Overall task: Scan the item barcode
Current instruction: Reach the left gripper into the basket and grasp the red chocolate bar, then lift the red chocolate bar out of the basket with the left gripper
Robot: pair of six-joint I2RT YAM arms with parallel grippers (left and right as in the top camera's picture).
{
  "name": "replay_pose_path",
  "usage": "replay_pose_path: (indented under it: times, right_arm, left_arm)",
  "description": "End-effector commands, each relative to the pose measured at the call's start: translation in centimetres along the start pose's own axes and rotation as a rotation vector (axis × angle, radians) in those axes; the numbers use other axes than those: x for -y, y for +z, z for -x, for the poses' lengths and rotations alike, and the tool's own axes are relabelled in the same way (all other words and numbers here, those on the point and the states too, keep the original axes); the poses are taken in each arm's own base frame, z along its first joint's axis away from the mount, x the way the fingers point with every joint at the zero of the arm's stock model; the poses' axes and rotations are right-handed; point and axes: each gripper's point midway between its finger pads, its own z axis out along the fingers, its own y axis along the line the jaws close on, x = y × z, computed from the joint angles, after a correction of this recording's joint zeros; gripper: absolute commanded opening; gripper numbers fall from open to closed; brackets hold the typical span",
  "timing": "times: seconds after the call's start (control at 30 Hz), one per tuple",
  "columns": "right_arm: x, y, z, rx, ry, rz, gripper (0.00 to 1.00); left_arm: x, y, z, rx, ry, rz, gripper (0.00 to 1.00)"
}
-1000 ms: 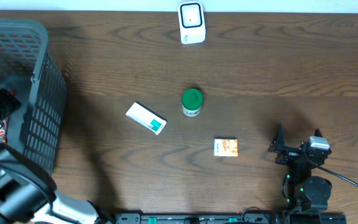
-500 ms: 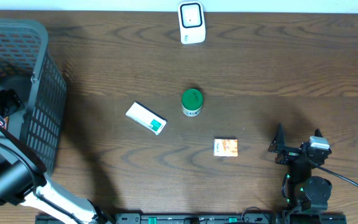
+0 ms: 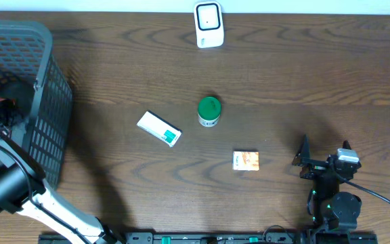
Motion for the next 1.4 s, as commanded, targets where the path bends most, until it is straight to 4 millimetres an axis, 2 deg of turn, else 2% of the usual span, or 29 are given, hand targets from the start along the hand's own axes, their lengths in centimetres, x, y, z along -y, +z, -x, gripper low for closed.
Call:
replay_pose_path:
  times: [0.0,0.07,0.17,0.27,0.37,0.43,0.53,0.6,0.63,0.67,0.77,0.8,0.87,0.93,1.03,1.1,1.2,1.37]
  right_arm:
    - [-0.2,0.0,-0.1,-0.001,-0.013,0.007,0.99]
    - [-0.2,0.0,-0.1,-0.001,-0.013,0.008,0.99]
    - [-0.2,0.0,-0.1,-0.001,-0.013,0.008,0.99]
    - [-0.2,0.0,-0.1,-0.001,-0.013,0.008,0.99]
    - [-0.2,0.0,-0.1,-0.001,-0.013,0.008,0.99]
    - [-0.2,0.0,-0.1,-0.001,-0.013,0.008,0.99]
    - [-0.2,0.0,-0.1,-0.001,-0.013,0.008,0.99]
    - [-0.2,0.0,-0.1,-0.001,-0.013,0.007,0.99]
    - [-0.2,0.0,-0.1,-0.001,-0.013,0.008,0.99]
    - [-0.2,0.0,-0.1,-0.001,-0.013,0.008,0.99]
    - [-0.2,0.0,-0.1,-0.001,-0.013,0.008,0.99]
    - [-0.2,0.0,-0.1,-0.001,-0.013,0.008,0.99]
    - [-0.2,0.0,-0.1,-0.001,-0.013,0.007,0.99]
    - [-0.2,0.0,-0.1,-0.001,-0.013,0.008,0.99]
    - [-0.2,0.0,-0.1,-0.001,-0.013,0.008,0.99]
    - [-0.2,0.0,-0.1,-0.001,-0.013,0.007,0.99]
    - [-0.2,0.0,-0.1,-0.001,-0.013,0.008,0.99]
    - [-0.2,0.0,-0.1,-0.001,-0.013,0.008,0.99]
  left_arm:
    - [1.4,3.9,-4.4,-0.146,-0.054,-0.067,0.19]
    - [2.5,3.2,-4.0,-0.136,-0.102,-0.135,0.08]
    - [3.7,1.9,-3.5,-0.124,-0.128,-0.219,0.07]
    - [5.3,-1.5,-2.2,-0.079,-0.134,-0.342,0.07]
    - [7.0,-7.1,0.1,0.026,-0.129,-0.501,0.07]
    - [8.2,-12.6,2.0,0.138,-0.109,-0.634,0.07]
    - [9.1,-22.9,4.1,0.334,-0.086,-0.799,0.07]
    - [8.5,-28.2,4.6,0.445,-0.095,-0.822,0.07]
    - [7.8,-33.2,4.5,0.561,-0.092,-0.820,0.07]
    - [7.4,-36.0,4.1,0.625,-0.082,-0.818,0.07]
    - [5.9,-40.8,2.7,0.753,-0.084,-0.738,0.07]
    - [5.5,-43.2,1.4,0.783,-0.126,-0.746,0.07]
    - [6.9,-45.4,-0.3,0.778,-0.100,-0.851,0.07]
    - [9.5,-47.8,-2.7,0.744,-0.004,-1.009,0.07]
    - [13.2,-49.4,-6.6,0.626,0.135,-1.205,0.07]
    - [15.7,-49.0,-9.5,0.485,0.206,-1.292,0.07]
    - [19.2,-47.3,-13.9,0.271,0.326,-1.361,0.07]
    - [24.9,-45.0,-20.3,-0.027,0.525,-1.451,0.07]
